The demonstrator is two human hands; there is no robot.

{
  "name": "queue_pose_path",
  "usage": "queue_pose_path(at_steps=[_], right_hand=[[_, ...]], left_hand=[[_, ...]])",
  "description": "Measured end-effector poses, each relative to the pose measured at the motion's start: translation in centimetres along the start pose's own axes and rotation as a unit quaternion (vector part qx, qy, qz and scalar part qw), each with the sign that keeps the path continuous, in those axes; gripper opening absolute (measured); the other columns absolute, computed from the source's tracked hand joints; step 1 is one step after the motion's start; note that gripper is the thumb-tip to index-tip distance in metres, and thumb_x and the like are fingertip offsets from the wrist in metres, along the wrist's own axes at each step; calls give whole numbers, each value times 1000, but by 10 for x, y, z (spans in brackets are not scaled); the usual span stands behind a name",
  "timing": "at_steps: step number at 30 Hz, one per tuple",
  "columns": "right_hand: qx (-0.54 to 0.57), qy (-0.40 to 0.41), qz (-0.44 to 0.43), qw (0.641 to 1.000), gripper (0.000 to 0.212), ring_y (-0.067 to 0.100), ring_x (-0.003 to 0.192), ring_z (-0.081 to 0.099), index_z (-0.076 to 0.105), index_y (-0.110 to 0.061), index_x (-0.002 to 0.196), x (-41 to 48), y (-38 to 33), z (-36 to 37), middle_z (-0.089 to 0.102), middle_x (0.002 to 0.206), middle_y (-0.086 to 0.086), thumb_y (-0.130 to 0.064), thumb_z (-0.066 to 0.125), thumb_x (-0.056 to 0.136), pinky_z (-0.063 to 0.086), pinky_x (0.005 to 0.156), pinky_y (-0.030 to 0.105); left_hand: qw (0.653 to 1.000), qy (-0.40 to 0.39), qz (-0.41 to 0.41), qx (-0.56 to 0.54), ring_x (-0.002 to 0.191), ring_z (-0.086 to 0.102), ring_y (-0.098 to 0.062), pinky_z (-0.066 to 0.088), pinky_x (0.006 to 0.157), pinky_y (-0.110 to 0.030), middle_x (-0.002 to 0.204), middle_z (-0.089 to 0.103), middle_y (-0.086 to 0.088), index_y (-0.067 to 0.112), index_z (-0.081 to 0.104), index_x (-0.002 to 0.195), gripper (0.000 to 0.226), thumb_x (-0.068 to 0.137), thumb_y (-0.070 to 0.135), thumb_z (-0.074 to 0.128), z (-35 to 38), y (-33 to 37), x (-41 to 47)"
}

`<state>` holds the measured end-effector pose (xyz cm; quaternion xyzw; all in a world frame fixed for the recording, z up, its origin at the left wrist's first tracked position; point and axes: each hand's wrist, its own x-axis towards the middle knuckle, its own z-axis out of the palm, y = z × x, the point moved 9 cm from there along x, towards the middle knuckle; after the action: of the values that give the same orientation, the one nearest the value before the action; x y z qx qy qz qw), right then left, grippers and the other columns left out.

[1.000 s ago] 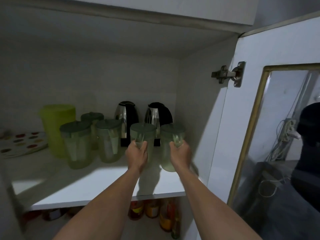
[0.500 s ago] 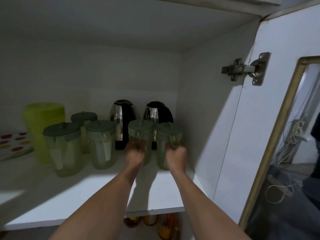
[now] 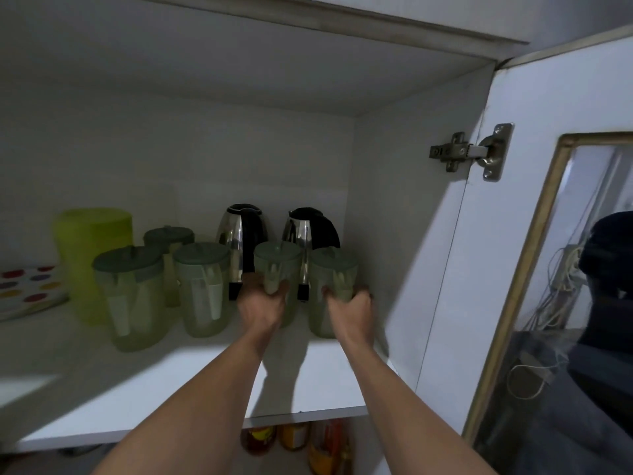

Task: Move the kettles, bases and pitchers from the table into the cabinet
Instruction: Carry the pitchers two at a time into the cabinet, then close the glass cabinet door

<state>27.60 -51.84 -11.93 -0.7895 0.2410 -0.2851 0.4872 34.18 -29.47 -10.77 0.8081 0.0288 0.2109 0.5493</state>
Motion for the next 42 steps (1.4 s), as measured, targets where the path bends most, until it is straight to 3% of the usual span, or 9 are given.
queue_pose_path(at_steps=[3,7,10,14,18,28,32,36,42], right_hand=[[-62,24,-37,997,71,30,116,55,51,-14,124,-9,-16,-20,56,125,7,-61,74,76,48,92,40],[-126,50,-110,985,71,31,128,44,41,-13,135,-33,-50,-47,48,139,11,-58,64,86,41,99,44],[-154,29,-155,975,58,31,131,41,40,-14,140,-55,-77,-65,46,143,11,-48,56,96,40,104,45],[-194,-14,-207,959,53,33,133,44,41,-10,144,-100,-111,-100,49,144,14,-38,50,100,41,108,46],[-274,-12,-229,934,51,37,131,47,45,-5,143,-150,-135,-145,50,142,18,-35,47,101,42,105,44],[-382,61,-238,891,55,34,133,48,46,-5,145,-265,-182,-283,52,145,16,-35,48,99,43,107,44],[-451,131,-239,850,45,38,122,55,56,-4,130,-300,-200,-358,60,132,19,-34,47,98,46,102,48],[-499,209,-248,804,41,35,121,54,56,-4,128,-324,-222,-433,63,127,15,-31,47,99,38,100,45],[-567,285,-263,727,40,31,126,49,58,-6,128,-349,-240,-533,63,129,14,-31,45,99,33,112,48]], left_hand=[[999,-16,-1,49,88,64,-37,49,71,-37,86,63,-20,4,55,88,44,84,44,74,-11,10,-10],[997,16,49,53,103,57,-39,49,85,-43,107,59,-20,5,50,111,51,85,45,70,-41,36,-25],[986,21,142,84,100,56,-37,49,85,-47,104,60,-17,7,51,112,48,89,48,61,-60,67,-37],[958,-44,252,129,100,57,-35,49,83,-46,107,63,-13,13,57,110,40,95,49,49,-82,106,-66],[927,-111,325,154,109,58,-35,49,89,-47,119,63,-13,17,58,121,47,96,52,40,-108,134,-108],[893,-171,401,112,113,55,-36,46,94,-48,122,59,-14,16,55,123,42,99,46,40,-149,216,-228],[881,-200,422,69,124,50,-31,43,100,-47,136,54,-11,20,51,132,42,101,45,38,-143,267,-283],[864,-223,450,25,122,50,-33,42,99,-45,134,53,-14,20,51,132,37,101,37,40,-125,324,-327],[844,-240,476,-62,121,51,-35,39,101,-47,141,44,-14,22,42,139,39,103,36,35,-100,413,-407]])
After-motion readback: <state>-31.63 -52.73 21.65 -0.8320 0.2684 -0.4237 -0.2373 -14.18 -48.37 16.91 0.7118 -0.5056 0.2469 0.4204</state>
